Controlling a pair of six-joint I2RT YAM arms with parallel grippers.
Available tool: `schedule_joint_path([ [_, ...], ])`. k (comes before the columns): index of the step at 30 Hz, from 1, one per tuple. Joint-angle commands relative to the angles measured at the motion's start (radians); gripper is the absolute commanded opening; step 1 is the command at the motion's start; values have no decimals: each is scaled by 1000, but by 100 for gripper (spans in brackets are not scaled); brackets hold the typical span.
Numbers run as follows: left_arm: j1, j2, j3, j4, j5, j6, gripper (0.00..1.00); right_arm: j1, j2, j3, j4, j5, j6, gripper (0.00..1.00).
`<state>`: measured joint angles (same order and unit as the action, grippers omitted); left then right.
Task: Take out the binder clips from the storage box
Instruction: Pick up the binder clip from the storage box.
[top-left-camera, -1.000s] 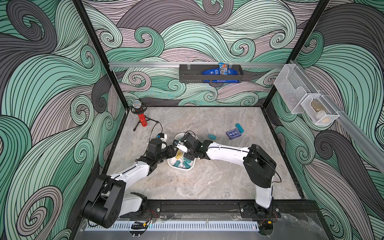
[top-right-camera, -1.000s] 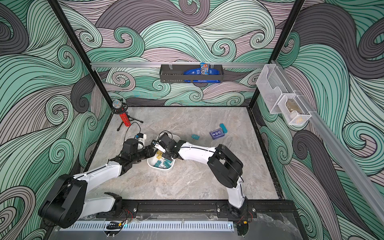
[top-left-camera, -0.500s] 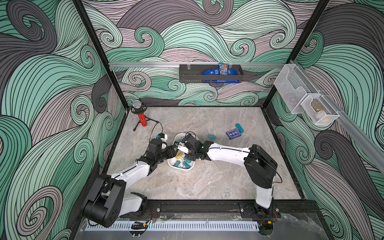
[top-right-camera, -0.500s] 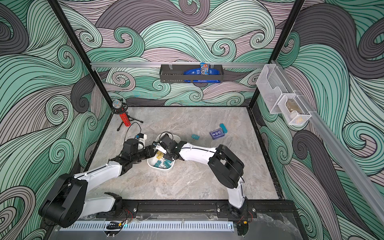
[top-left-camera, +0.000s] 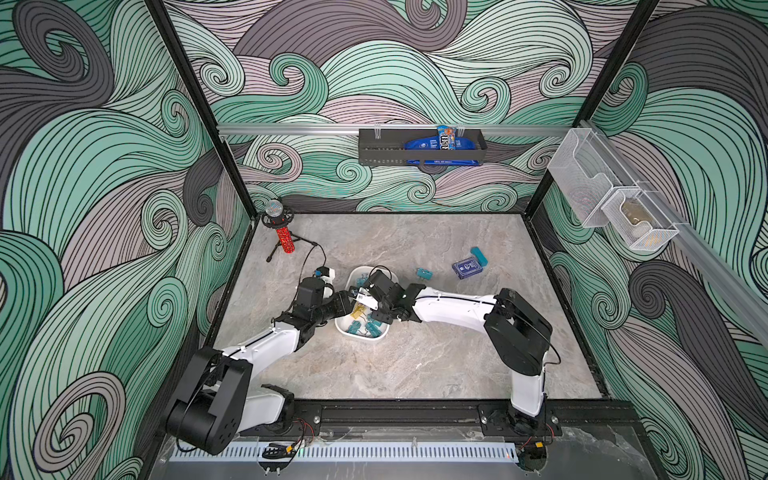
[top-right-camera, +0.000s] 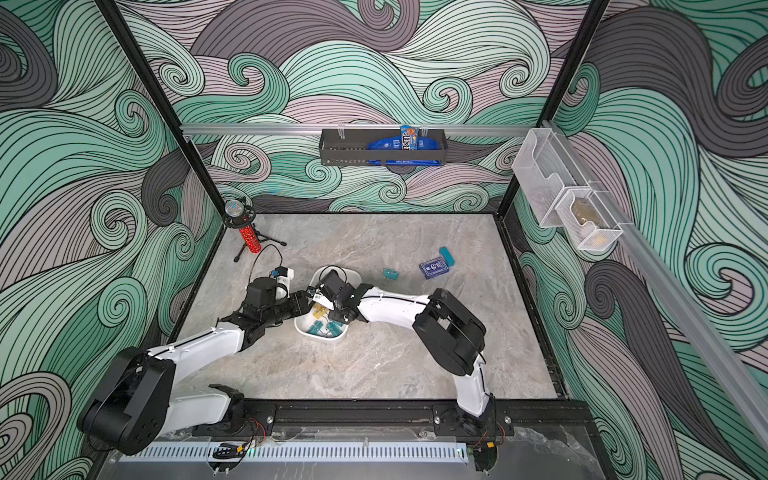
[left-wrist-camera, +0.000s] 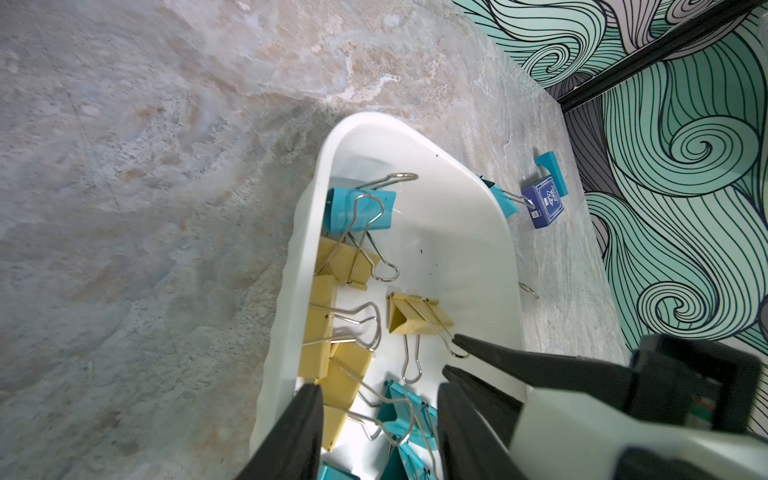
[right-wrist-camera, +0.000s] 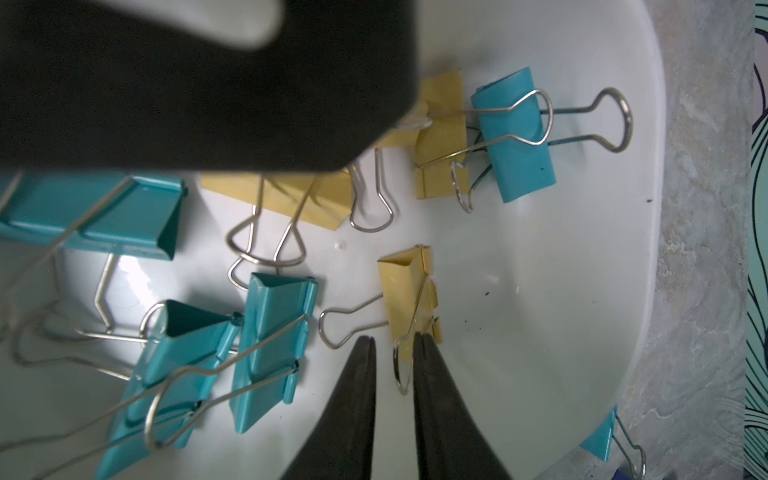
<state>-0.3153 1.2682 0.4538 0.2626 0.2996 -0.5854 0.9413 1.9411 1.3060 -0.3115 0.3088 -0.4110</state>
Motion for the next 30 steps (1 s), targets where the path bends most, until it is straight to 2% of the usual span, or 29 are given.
schedule_joint_path([
  [1, 7, 7, -5, 3, 7, 17, 48, -4, 21, 15, 6, 10, -4, 16],
  [7, 5, 9, -5, 4, 10, 17, 48, -13, 21, 9, 5, 19, -6, 9],
  [10, 5, 10, -6, 4, 10, 16, 48, -15, 6, 9, 5, 14, -8, 0],
  [25, 6, 16, -3, 5, 15, 16, 48, -28, -107, 30, 6, 5, -28, 0],
  [30, 5, 16, -3, 4, 18, 16, 48, -69, -167, 32, 6, 22, -31, 0],
])
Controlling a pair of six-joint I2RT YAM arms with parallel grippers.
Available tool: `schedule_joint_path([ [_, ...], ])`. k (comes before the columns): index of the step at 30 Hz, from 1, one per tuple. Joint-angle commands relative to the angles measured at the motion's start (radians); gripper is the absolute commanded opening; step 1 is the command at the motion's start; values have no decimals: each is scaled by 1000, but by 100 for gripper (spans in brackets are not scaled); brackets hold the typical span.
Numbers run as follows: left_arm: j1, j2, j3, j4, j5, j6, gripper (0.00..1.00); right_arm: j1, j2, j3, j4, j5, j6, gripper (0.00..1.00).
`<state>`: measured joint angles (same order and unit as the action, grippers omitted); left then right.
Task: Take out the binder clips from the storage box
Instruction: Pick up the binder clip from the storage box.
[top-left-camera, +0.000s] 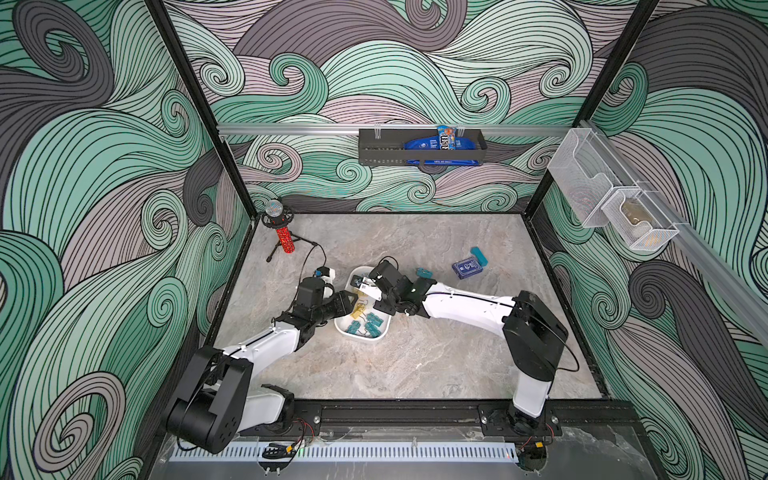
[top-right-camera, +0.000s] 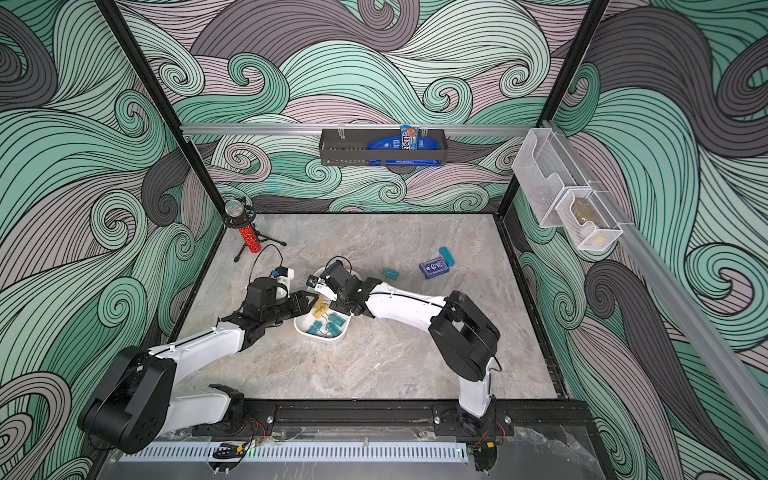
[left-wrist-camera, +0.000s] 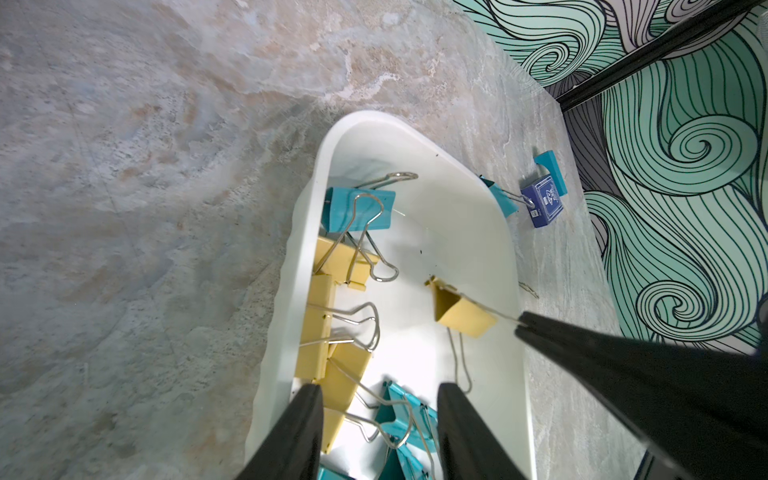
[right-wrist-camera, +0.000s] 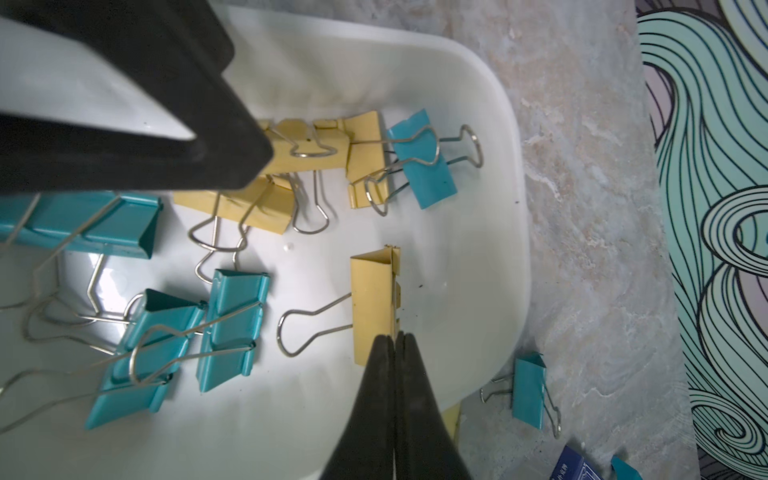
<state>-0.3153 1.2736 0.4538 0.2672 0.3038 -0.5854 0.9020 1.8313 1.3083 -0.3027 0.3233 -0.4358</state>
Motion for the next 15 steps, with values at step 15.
schedule_joint_path([
  [15, 5, 7, 2, -2, 27, 15, 48, -304, -250, -168, 19, 93, 9, 0],
])
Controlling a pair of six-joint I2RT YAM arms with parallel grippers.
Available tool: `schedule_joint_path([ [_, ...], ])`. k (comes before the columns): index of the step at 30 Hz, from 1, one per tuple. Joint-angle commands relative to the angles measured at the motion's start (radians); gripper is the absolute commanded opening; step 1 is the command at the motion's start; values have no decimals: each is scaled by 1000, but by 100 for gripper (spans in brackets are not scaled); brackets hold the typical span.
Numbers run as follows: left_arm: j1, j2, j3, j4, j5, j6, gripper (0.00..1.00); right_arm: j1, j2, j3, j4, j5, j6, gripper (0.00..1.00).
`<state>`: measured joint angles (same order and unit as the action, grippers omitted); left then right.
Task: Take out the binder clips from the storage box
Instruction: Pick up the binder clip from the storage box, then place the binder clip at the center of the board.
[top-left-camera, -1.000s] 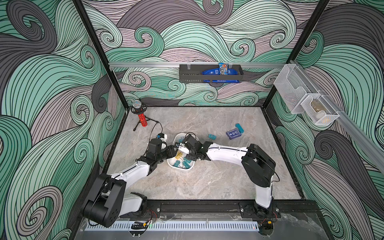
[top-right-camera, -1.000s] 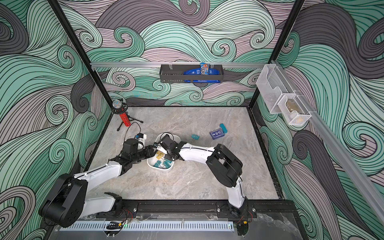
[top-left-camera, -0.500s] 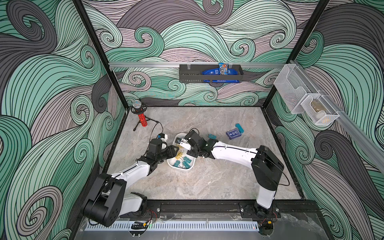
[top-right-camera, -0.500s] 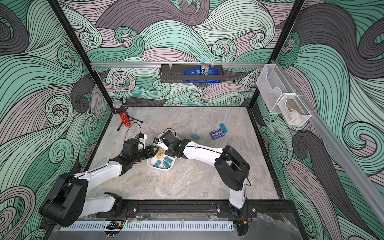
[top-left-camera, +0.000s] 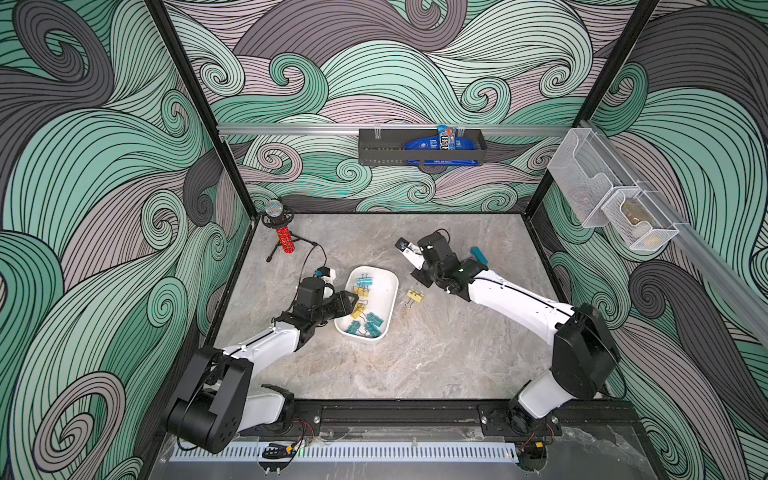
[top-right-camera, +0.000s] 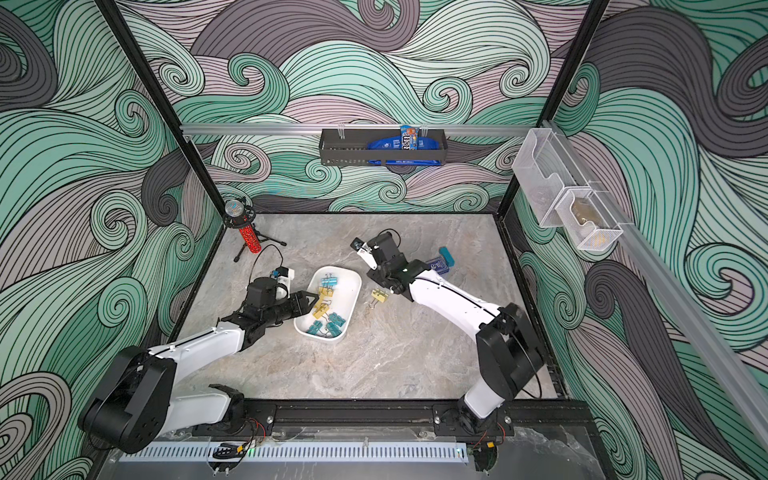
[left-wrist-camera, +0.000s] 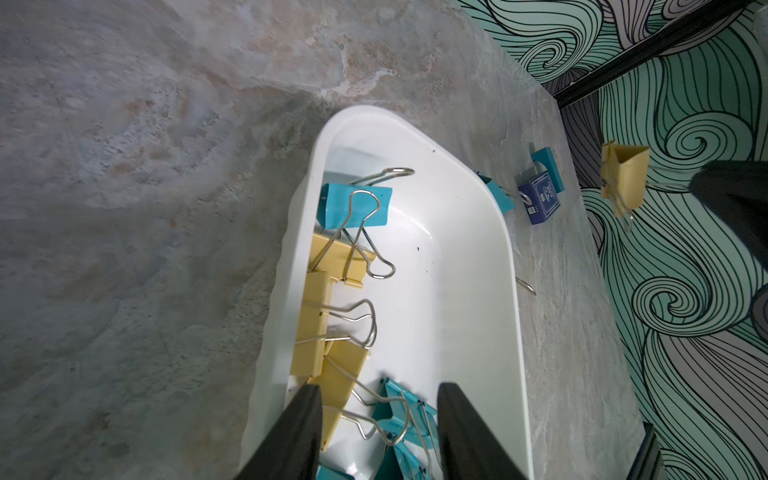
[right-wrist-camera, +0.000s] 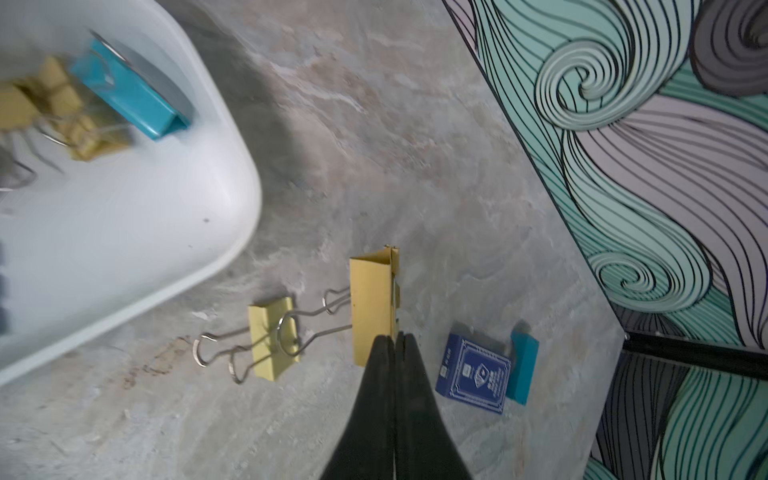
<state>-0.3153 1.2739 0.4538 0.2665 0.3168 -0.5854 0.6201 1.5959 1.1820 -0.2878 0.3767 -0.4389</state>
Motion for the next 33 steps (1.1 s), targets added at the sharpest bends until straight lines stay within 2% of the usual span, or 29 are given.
schedule_joint_path([
  [1, 5, 5, 2, -1, 15, 16, 48, -31, -18, -54, 8, 55, 13, 0],
  [8, 5, 16, 4, 8, 28, 15, 48, -77, -5, -139, 43, 108, 23, 0],
  [16, 6, 56, 8, 27, 49, 8, 48, -105, 54, -139, 51, 113, 31, 0],
  [33, 6, -11, 9, 18, 61, 9, 48, -113, 141, -140, 69, 125, 58, 0],
])
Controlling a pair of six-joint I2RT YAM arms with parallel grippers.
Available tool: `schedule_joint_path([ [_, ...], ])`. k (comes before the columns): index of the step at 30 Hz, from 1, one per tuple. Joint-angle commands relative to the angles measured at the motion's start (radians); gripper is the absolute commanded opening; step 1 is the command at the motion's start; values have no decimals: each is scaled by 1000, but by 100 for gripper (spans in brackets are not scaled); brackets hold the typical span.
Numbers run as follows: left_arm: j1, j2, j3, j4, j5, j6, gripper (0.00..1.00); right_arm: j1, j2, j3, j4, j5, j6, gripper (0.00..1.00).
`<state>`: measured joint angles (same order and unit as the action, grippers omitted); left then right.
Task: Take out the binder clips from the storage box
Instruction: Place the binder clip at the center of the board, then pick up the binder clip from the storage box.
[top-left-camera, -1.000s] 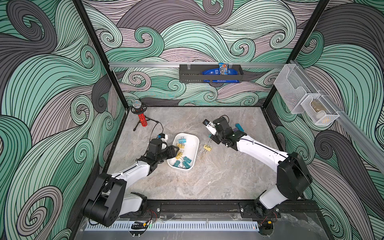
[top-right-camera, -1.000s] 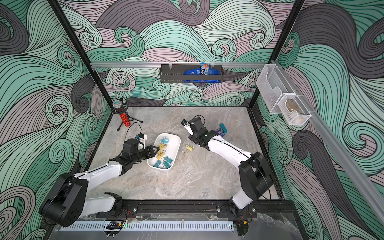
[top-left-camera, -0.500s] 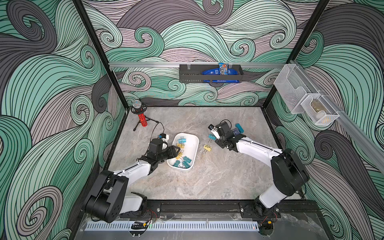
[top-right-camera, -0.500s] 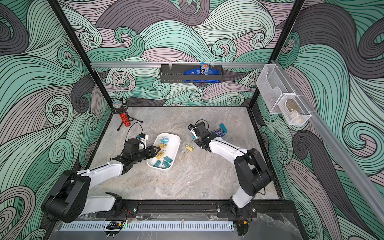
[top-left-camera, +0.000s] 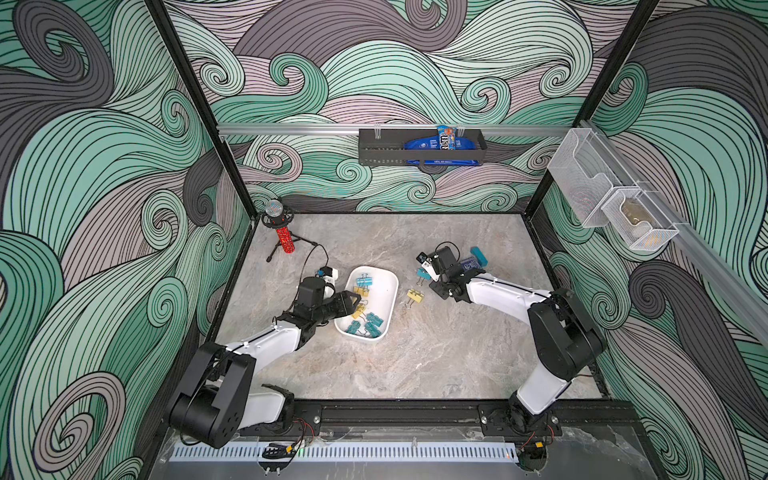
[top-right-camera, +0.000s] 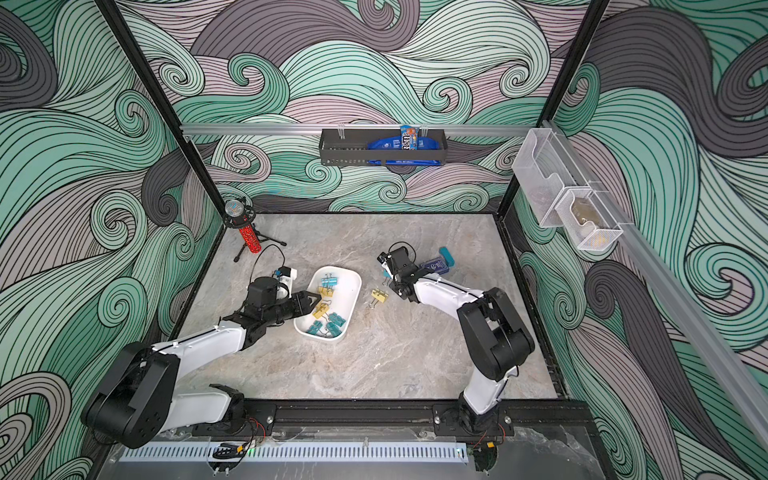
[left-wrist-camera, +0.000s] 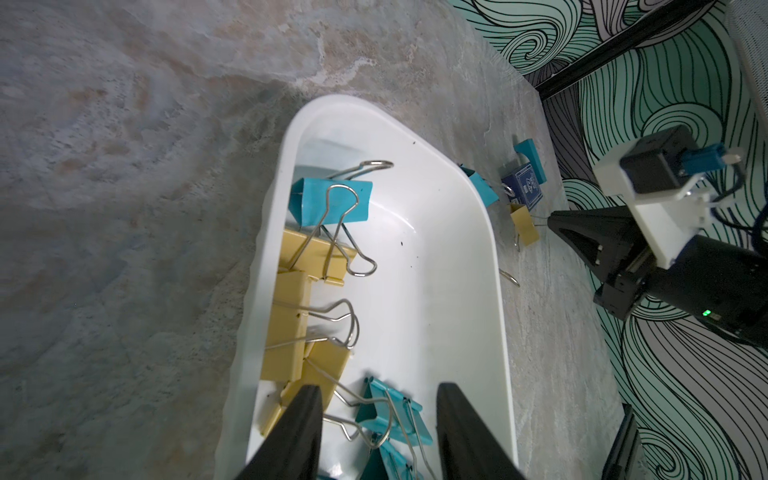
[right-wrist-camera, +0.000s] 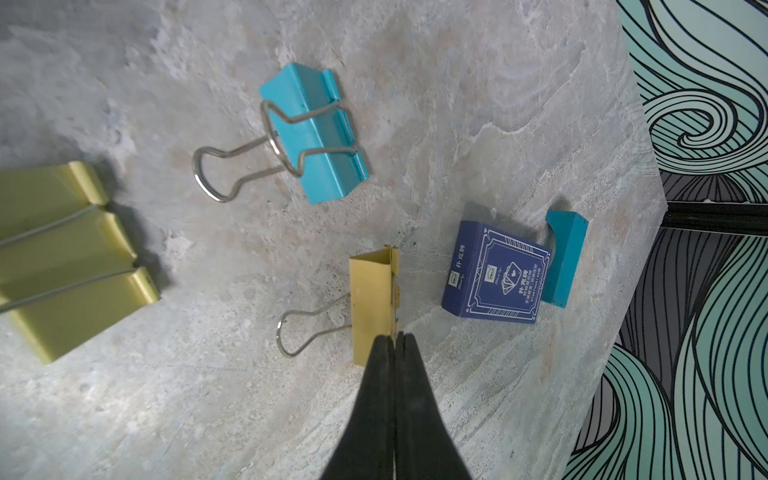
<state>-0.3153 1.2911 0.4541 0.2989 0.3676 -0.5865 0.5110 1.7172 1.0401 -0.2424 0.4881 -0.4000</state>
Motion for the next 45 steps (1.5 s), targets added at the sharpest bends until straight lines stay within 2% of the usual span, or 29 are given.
schedule_joint_path([
  [1, 6, -33, 9, -16, 8, 10, 48, -3, 23, 3, 22, 14, 20, 0],
  [15, 5, -51, 9, -30, -4, 19, 49, -4, 70, 4, 23, 7, 24, 0],
  [20, 7, -50, 9, -32, -2, 20, 48, -3, 59, 3, 23, -1, 33, 18],
  [25, 6, -55, 15, -45, -8, 27, 49, -3, 33, 12, 24, 3, 33, 31],
  [30, 5, -80, 27, -77, -33, 35, 49, 6, -66, 21, 23, -5, 32, 41],
  [33, 7, -100, 35, -100, -70, 37, 49, 19, -146, 30, 23, -61, 26, 46],
  [38, 5, -113, 37, -145, -124, 50, 50, 63, -215, 45, 36, -254, 31, 48],
  [43, 6, -117, 26, -165, -157, 50, 50, 135, -178, 41, 84, -432, 43, 37],
  [45, 6, -120, 21, -167, -164, 50, 50, 175, -152, 32, 119, -458, 41, 33],
])
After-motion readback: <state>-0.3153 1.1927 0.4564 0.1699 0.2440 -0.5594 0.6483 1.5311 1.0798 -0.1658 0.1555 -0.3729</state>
